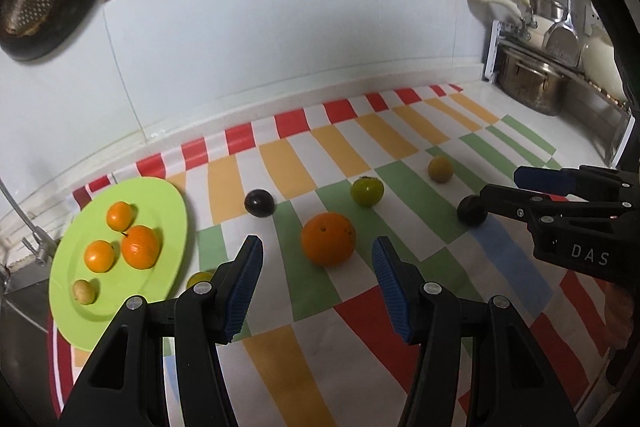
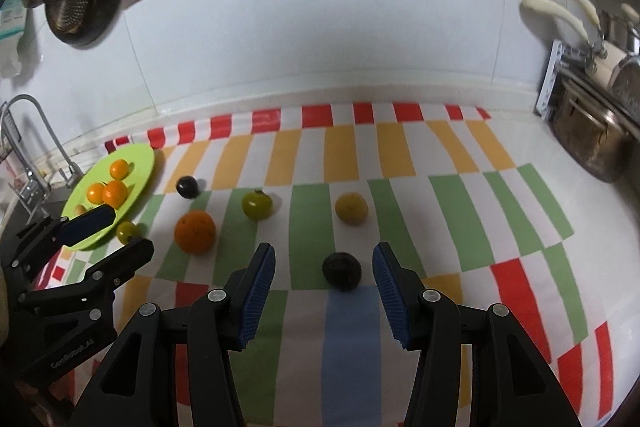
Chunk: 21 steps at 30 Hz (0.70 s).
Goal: Organize fruits
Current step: 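Withdraw both tools from the plate and move them toward the remaining fruits, then grasp a large orange with the left tool while the right tool grasps a dark plum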
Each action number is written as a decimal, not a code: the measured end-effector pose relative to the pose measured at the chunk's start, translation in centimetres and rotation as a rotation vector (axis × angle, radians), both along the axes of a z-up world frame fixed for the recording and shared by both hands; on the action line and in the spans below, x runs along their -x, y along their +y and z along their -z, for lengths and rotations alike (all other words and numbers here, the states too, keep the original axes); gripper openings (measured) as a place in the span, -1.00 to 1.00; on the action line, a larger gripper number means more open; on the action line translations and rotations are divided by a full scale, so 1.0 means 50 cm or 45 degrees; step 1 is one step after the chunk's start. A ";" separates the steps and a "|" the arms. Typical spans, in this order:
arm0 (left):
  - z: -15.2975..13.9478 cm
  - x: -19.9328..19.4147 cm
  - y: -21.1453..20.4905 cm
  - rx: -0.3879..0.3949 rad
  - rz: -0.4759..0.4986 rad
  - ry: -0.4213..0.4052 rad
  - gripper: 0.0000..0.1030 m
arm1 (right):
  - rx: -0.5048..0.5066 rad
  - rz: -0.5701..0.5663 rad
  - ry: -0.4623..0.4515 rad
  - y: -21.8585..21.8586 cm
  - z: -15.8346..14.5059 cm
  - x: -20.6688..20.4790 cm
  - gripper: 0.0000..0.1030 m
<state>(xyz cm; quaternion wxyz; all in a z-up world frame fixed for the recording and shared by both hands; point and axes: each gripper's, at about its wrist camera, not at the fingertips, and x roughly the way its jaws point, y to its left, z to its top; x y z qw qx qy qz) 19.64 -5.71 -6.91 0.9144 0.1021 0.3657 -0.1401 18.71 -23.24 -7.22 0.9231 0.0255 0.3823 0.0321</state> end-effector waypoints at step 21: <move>0.070 -0.086 -0.022 0.029 0.026 0.128 0.07 | -0.033 0.043 0.126 -0.018 0.062 -0.053 -0.10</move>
